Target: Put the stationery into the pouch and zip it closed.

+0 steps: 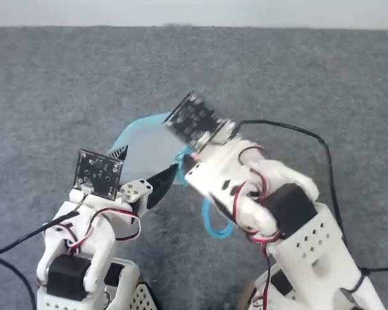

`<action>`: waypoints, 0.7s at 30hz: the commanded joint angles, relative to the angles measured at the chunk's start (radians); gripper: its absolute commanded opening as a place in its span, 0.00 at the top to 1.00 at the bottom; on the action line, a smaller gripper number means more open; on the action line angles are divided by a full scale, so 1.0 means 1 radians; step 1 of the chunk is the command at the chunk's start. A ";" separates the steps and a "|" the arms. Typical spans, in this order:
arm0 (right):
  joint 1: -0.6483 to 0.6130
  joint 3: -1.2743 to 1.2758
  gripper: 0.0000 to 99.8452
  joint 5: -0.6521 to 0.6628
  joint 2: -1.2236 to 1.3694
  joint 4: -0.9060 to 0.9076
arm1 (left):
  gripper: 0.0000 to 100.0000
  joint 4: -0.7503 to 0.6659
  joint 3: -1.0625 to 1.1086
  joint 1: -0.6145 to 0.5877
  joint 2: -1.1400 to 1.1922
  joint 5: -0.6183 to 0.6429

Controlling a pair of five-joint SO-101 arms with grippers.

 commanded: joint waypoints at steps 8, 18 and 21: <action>0.042 -0.084 0.99 -0.034 0.156 -0.013 | 0.66 0.005 -0.033 0.014 -0.005 -0.009; 0.033 -0.209 0.99 -0.061 0.171 0.065 | 0.66 -0.046 0.030 0.112 0.003 -0.014; 0.033 -0.221 0.99 -0.066 0.173 0.073 | 0.66 -0.048 0.031 0.114 0.005 -0.015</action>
